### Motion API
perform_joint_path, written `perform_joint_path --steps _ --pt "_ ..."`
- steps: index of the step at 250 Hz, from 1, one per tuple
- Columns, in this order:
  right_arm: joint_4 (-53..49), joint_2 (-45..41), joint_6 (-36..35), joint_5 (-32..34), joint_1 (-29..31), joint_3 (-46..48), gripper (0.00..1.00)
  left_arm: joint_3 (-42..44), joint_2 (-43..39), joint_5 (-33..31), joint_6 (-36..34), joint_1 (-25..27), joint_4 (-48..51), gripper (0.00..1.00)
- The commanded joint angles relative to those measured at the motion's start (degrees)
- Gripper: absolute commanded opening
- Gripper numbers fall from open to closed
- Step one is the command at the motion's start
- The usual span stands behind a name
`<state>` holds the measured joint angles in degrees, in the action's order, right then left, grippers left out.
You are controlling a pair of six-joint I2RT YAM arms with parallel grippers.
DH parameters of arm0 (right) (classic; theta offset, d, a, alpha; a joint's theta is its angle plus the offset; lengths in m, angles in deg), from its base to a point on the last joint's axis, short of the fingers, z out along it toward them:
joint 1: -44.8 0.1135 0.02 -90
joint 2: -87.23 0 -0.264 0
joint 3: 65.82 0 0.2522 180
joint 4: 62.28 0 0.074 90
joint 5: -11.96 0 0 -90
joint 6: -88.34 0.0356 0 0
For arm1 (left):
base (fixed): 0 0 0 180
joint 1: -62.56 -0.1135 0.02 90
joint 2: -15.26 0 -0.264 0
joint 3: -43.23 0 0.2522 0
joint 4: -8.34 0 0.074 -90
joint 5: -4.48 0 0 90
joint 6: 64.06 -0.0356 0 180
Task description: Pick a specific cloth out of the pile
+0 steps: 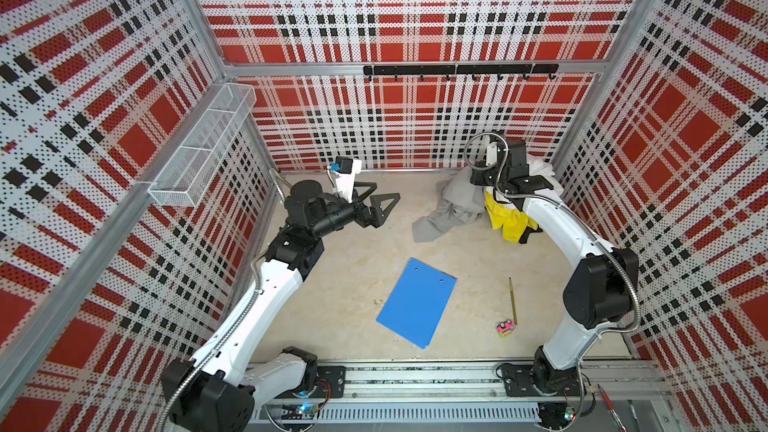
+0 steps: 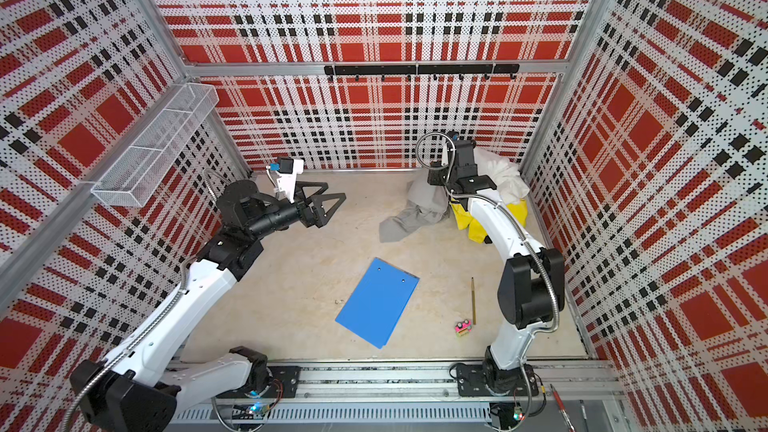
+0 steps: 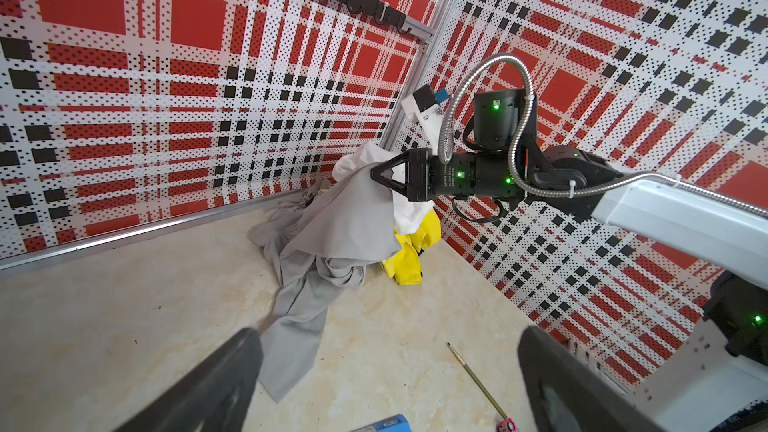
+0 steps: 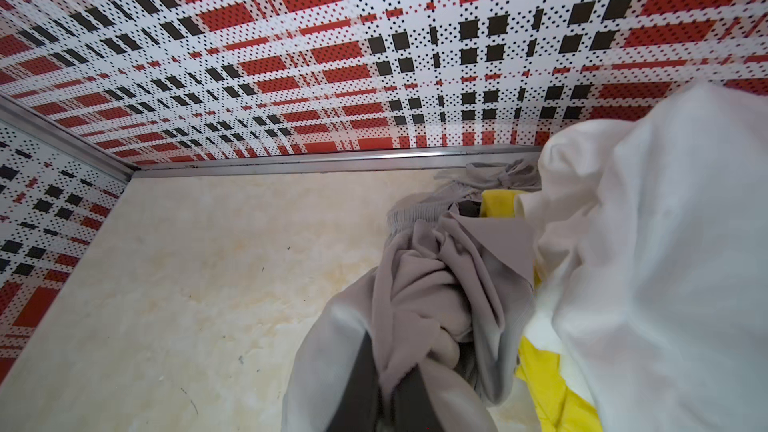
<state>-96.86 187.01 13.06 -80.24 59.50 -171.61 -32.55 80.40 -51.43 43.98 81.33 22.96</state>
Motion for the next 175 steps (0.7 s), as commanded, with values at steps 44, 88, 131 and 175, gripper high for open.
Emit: perform_joint_path --steps 44,88,131,175 --pt "9.01 -7.35 5.31 -1.93 -1.00 -1.49 0.00 0.23 -1.25 0.55 -0.01 0.40 -1.58 0.99" --pt "23.52 -13.71 20.21 -10.53 -7.60 8.22 0.00 0.22 -1.23 0.75 0.01 0.40 -1.63 0.99" --pt "32.09 -16.59 26.49 -14.59 -12.02 12.75 0.00 0.15 -1.34 0.94 0.15 0.50 -1.73 0.99" --pt "40.07 -18.20 32.69 -17.98 -14.45 16.44 0.00 0.16 -1.59 0.90 0.13 0.48 -1.66 0.99"
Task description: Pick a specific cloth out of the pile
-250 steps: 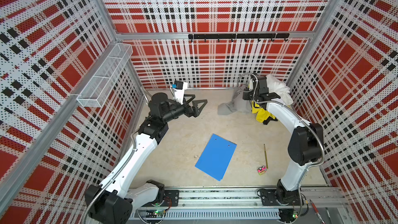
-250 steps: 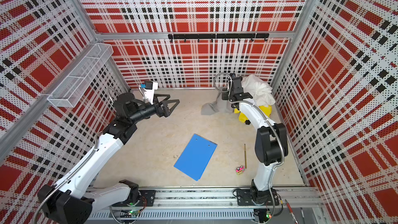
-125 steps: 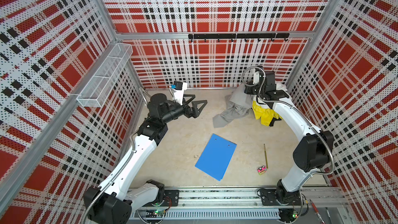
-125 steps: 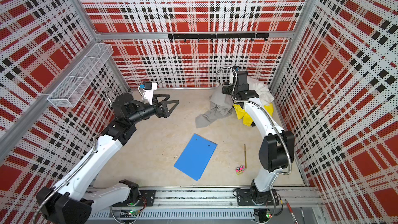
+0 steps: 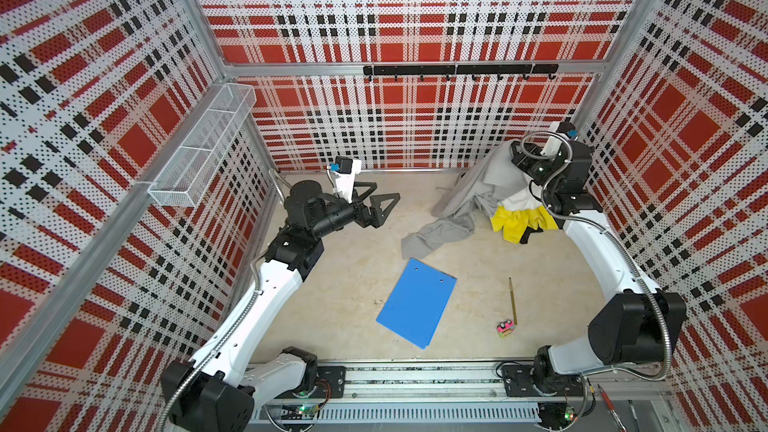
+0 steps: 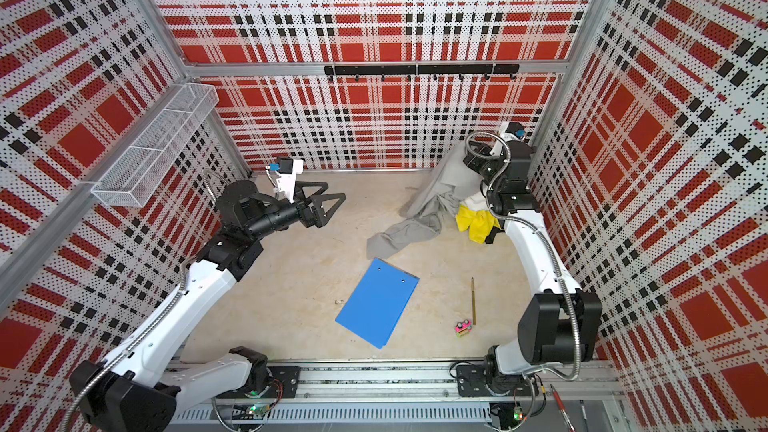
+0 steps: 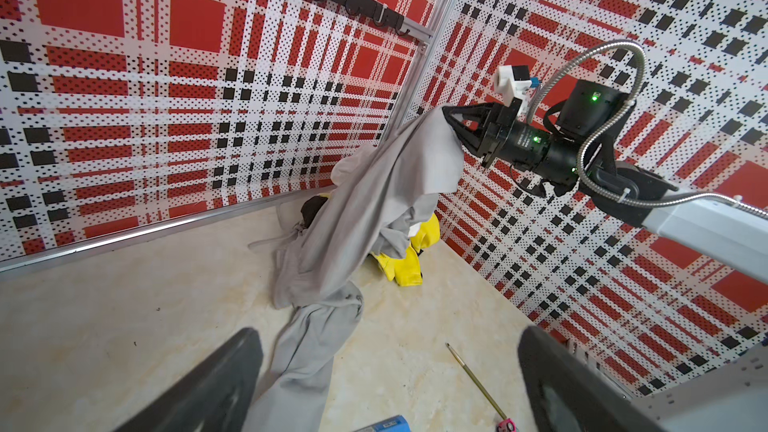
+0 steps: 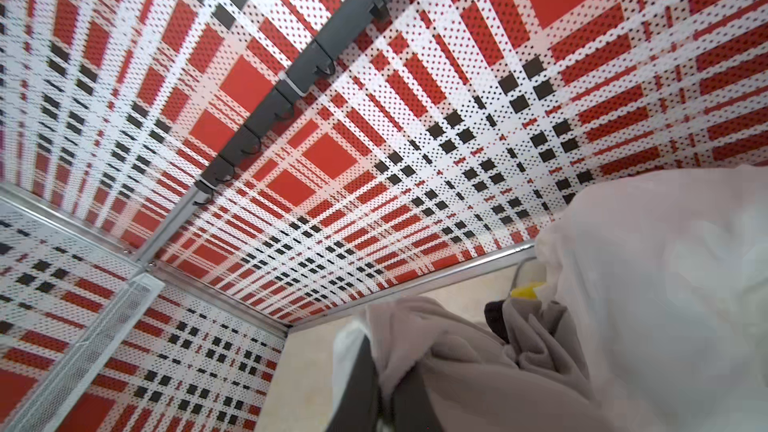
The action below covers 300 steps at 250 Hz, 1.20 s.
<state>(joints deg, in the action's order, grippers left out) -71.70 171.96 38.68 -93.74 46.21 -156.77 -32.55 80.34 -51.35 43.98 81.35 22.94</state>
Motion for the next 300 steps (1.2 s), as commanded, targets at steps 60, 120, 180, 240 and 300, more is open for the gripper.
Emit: perform_joint_path --steps 60,120,180,240,300 --pt "26.47 -3.81 16.80 -8.25 -5.36 3.32 0.00 0.20 -1.53 0.84 -0.04 0.79 -1.68 0.99" --pt "21.50 -5.90 11.98 -5.57 -5.45 -2.21 0.00 0.23 -1.27 1.54 0.01 0.99 -1.94 0.99" --pt "22.65 -7.35 10.12 -3.91 -5.45 -7.46 0.00 0.40 -1.18 0.83 0.02 1.08 -1.94 0.99" --pt "23.70 -7.95 11.21 -1.48 -5.45 -13.51 0.00 0.31 -0.83 0.46 0.41 1.17 -2.07 0.99" --pt "21.35 -11.04 10.38 9.90 -5.43 -16.15 0.00 0.36 -0.83 0.28 0.33 1.52 -2.12 0.99"
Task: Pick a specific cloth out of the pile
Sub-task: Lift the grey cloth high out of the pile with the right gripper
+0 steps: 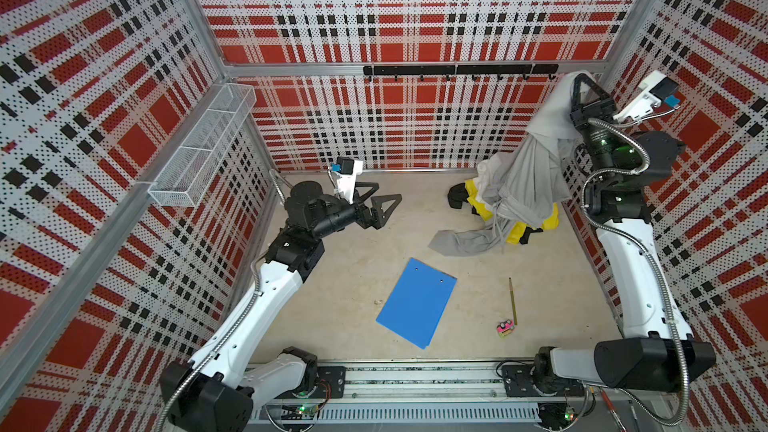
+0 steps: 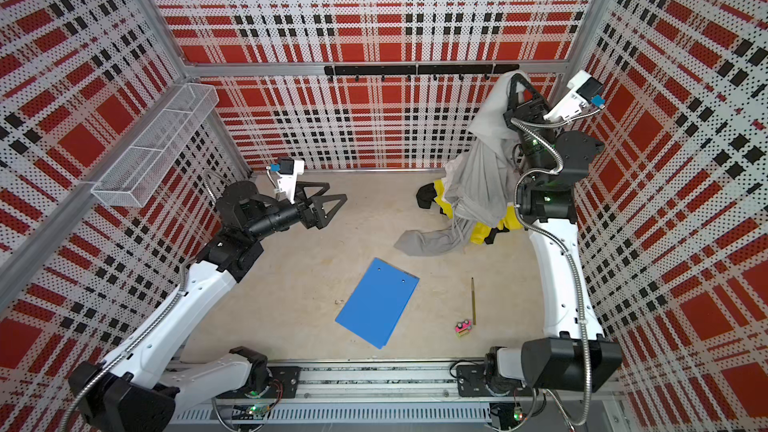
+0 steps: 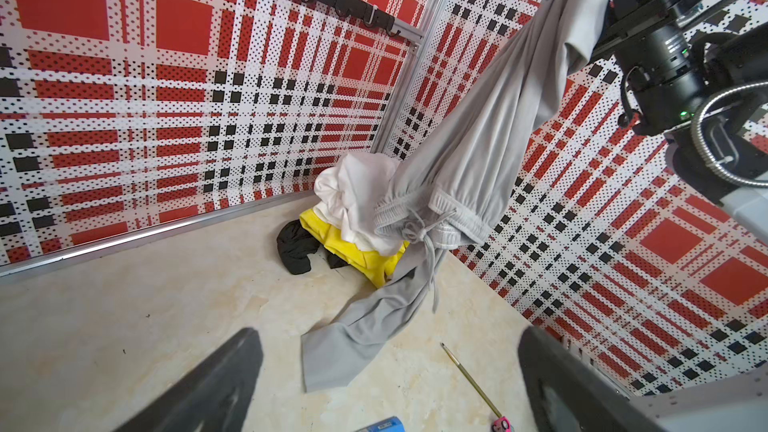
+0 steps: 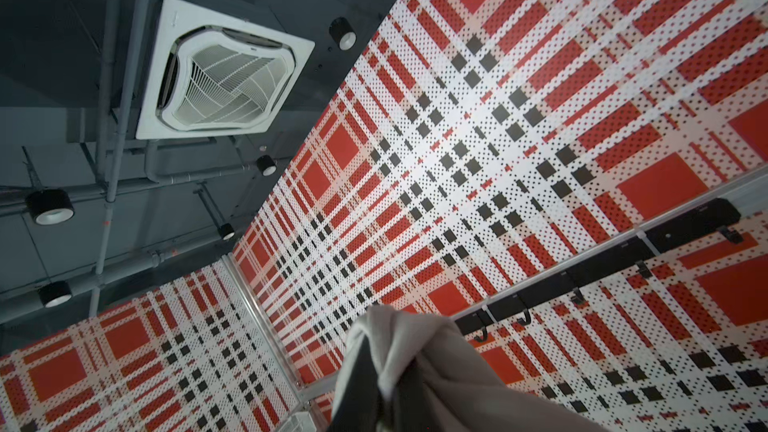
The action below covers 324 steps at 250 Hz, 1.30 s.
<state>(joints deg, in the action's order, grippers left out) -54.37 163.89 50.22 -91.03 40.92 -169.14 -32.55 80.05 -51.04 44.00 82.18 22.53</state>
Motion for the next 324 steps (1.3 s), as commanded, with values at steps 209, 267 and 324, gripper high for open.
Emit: perform_joint_path --steps 209,267,324 --pt "-0.75 14.66 0.03 3.67 6.92 -42.65 0.00 0.32 1.04 0.38 0.13 4.87 -1.51 0.99" --pt "0.83 15.75 -0.61 4.73 8.70 -45.11 0.00 1.29 0.80 -0.58 -0.72 7.36 -2.91 0.99" --pt "2.24 14.18 0.42 3.62 9.04 -42.47 0.00 2.15 5.03 -1.14 3.61 11.89 -16.86 0.99"
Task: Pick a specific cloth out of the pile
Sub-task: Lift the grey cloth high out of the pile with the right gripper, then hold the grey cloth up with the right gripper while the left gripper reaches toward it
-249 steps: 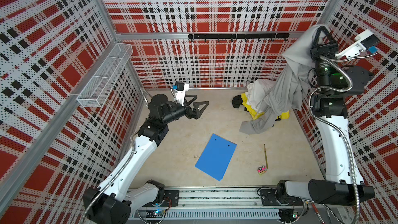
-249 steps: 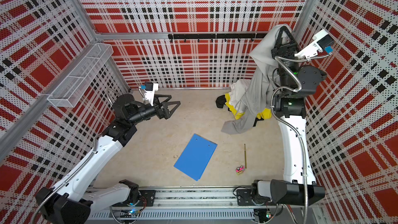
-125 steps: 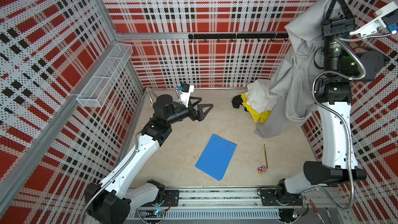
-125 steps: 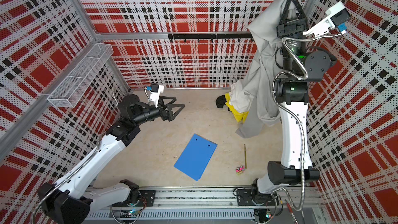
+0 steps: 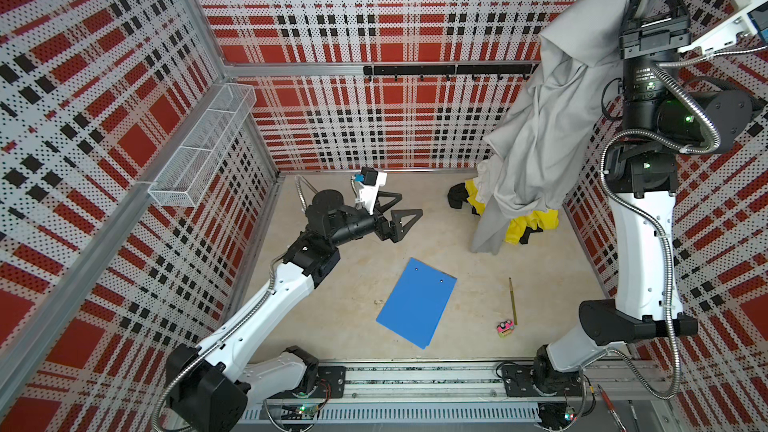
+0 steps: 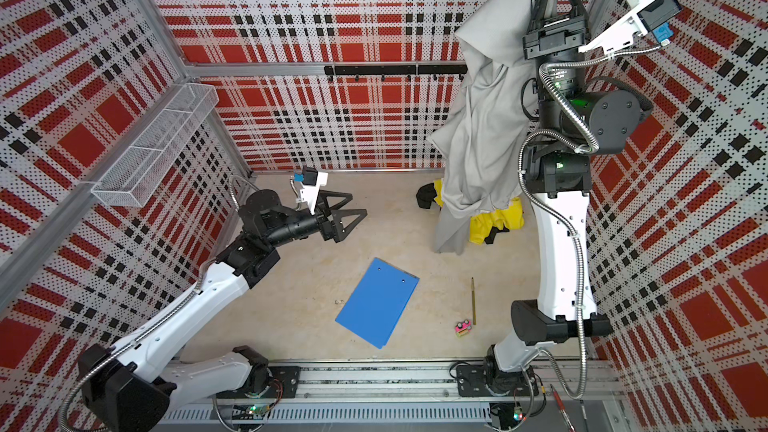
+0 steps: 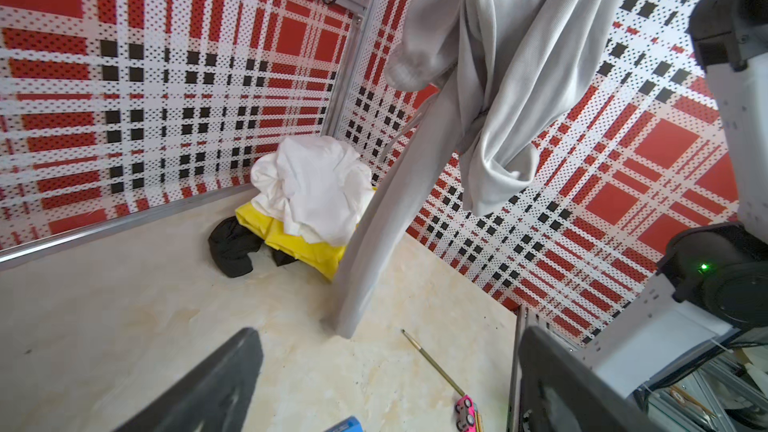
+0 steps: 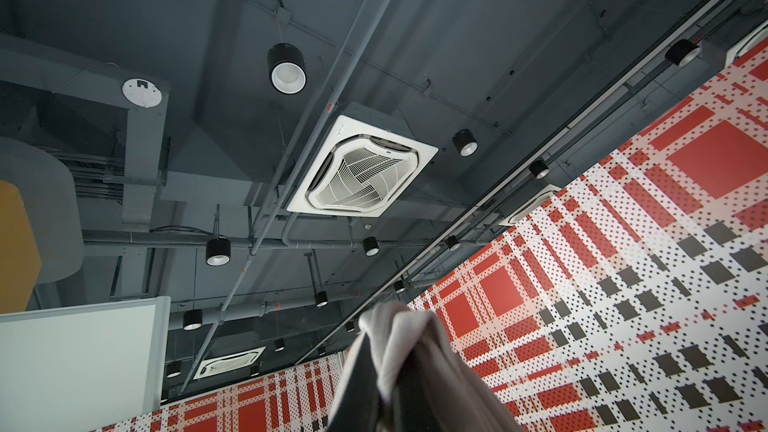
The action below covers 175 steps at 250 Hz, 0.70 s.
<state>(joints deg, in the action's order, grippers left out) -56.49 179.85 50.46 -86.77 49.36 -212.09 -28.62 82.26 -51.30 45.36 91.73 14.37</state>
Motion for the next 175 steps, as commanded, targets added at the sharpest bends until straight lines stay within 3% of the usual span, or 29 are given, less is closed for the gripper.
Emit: perform_joint_path --steps 1,40,98,116,175 --pt "4.36 -1.80 0.22 -0.66 0.62 0.53 0.00 -1.95 3.02 -0.98 2.18 2.45 -8.71 0.99" --pt "5.50 -3.36 1.30 -0.59 1.33 3.34 0.00 -6.00 9.93 -5.74 0.41 8.89 -12.68 0.99" --pt "4.79 -4.50 1.66 -1.52 1.73 3.84 0.00 -14.25 23.99 -6.63 0.42 18.71 -23.74 0.99" --pt "4.79 -5.11 1.68 -1.78 1.79 4.60 0.00 -18.58 28.71 -8.12 -0.89 19.78 -24.49 0.99" --pt "4.62 -8.63 -0.16 -1.46 1.86 9.66 0.00 -28.03 39.47 -11.98 3.90 21.52 -33.00 0.99"
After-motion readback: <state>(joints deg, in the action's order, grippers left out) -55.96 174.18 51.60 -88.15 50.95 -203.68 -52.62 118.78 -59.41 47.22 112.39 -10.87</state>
